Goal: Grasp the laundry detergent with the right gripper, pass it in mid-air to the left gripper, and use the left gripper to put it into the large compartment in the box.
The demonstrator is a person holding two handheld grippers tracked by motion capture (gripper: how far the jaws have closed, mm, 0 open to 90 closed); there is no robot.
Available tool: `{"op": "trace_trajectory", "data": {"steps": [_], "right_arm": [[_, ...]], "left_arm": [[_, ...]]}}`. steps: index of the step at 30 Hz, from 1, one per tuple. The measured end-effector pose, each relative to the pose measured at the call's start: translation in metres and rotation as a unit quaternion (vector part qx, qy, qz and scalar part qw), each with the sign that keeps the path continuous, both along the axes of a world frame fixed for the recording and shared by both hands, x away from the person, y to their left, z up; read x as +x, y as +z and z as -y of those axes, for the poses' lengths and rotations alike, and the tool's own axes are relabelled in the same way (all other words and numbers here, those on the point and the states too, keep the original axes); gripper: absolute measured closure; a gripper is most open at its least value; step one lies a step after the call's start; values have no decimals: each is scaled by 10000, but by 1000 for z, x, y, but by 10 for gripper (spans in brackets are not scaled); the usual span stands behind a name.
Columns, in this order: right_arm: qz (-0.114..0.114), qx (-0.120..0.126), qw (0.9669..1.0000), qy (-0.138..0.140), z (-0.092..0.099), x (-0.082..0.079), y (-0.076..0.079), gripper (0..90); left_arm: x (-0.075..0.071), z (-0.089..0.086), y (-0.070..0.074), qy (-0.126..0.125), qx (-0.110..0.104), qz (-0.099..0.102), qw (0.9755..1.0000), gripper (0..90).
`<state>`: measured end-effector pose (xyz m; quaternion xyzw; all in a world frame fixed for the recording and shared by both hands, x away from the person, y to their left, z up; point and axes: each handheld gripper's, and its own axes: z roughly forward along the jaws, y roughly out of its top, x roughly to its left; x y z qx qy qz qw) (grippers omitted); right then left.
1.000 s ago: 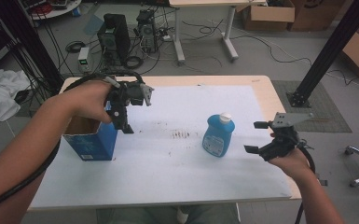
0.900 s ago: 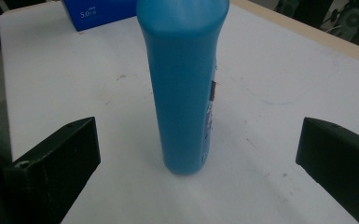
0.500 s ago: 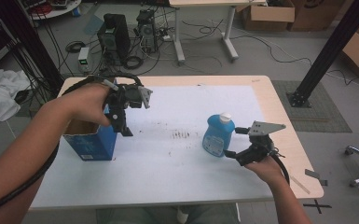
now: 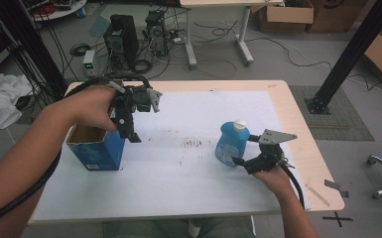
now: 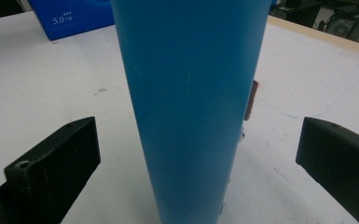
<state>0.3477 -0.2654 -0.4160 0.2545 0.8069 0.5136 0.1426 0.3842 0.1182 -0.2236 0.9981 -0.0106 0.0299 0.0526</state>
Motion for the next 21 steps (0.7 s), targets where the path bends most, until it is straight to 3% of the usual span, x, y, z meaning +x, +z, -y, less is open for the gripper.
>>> {"op": "trace_trajectory", "data": {"steps": [21], "right_arm": [[104, 278, 9995, -73, -22, 11, -16, 0]], "left_arm": [[-4, 1, 0, 24, -12, -22, 10000, 1]]}}
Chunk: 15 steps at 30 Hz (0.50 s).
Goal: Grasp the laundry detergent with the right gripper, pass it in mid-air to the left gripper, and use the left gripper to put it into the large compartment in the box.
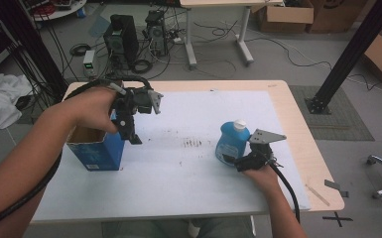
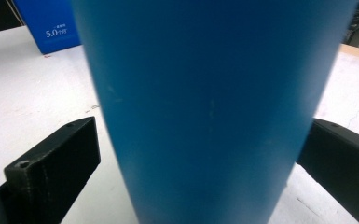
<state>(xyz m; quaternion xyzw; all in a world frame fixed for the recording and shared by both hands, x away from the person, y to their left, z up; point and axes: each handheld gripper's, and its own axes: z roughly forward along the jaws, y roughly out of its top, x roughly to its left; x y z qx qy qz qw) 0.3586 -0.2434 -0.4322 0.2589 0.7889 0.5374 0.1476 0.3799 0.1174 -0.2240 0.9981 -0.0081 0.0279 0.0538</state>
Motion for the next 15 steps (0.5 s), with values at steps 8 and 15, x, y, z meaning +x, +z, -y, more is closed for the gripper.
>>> {"op": "trace_trajectory", "data": {"steps": [8, 15], "right_arm": [[86, 28, 9999, -104, -3, -1, -3, 31], [205, 125, 9995, -186, -4, -1, -4, 88]], "left_arm": [[1, -2, 0, 1, -1, 18, 10000, 1], [1, -3, -1, -20, 5, 4, 10000, 1]]}}
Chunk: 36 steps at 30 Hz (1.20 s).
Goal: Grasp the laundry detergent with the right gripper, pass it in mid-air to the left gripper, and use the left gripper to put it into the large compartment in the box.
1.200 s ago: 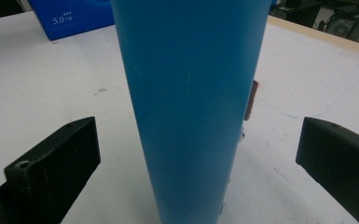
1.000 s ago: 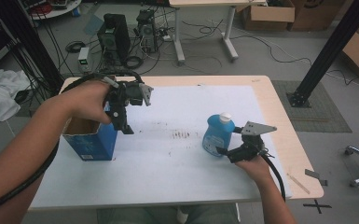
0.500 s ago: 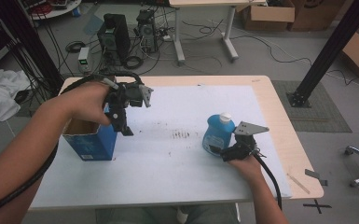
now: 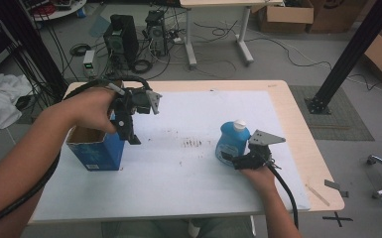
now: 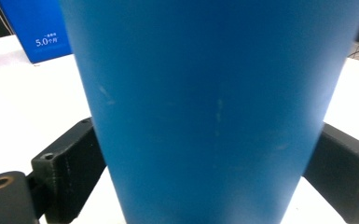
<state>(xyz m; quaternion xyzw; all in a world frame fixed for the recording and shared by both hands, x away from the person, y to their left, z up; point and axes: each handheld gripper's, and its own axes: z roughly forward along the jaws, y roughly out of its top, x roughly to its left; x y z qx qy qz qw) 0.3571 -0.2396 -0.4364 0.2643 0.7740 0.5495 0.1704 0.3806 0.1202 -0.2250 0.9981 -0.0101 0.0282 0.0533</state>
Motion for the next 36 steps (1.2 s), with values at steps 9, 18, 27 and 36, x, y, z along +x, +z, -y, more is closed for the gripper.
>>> {"op": "trace_trajectory", "data": {"steps": [9, 18, 27, 36], "right_arm": [[32, 12, 10000, -31, 0, -1, -2, 158], [23, 184, 9998, -74, 2, 0, -3, 244], [49, 191, 9998, -49, 2, -1, -3, 289], [93, 258, 9996, 1, 3, -3, -3, 338]], "left_arm": [[2, -1, -1, 13, 8, -18, 10000, 1], [3, 0, -1, 7, -10, -2, 10000, 1], [4, 1, 0, -12, 24, 12, 10000, 1], [4, 2, -1, 16, 35, -1, 10000, 1]]}}
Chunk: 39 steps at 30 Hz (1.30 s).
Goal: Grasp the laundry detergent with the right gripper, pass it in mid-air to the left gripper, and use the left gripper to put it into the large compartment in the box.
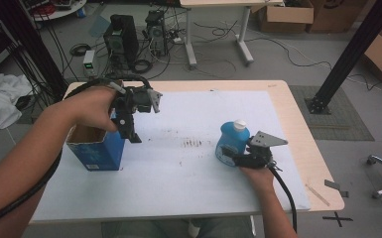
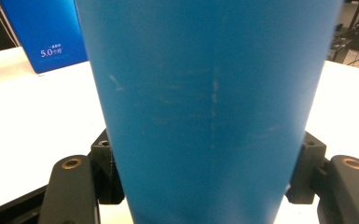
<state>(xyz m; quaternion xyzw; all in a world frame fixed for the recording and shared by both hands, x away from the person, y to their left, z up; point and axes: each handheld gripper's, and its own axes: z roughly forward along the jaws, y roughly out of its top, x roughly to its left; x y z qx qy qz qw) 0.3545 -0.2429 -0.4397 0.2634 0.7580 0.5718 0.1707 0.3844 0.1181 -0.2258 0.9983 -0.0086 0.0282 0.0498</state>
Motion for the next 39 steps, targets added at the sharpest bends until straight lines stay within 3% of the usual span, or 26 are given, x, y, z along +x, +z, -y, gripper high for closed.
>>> {"op": "trace_trajectory", "data": {"steps": [8, 11, 32, 37, 39], "right_arm": [[11, 29, 10000, 21, 1, -1, 0, 370], [62, 37, 10000, 23, 1, -2, -1, 421], [117, -90, 9999, -7, 0, -5, 2, 452], [52, -134, 9998, 157, 0, -6, 7, 453], [99, -212, 9993, 294, -3, -9, 16, 452]], "left_arm": [[0, 1, -1, -10, 1, 8, 10000, 1], [-1, 1, -1, -17, 15, 25, 10000, 1], [-1, -5, -6, 39, -16, -17, 10000, 1], [-3, -4, -4, 21, 0, -3, 10000, 1], [-3, -2, -2, -10, 13, 8, 10000, 1]]}}
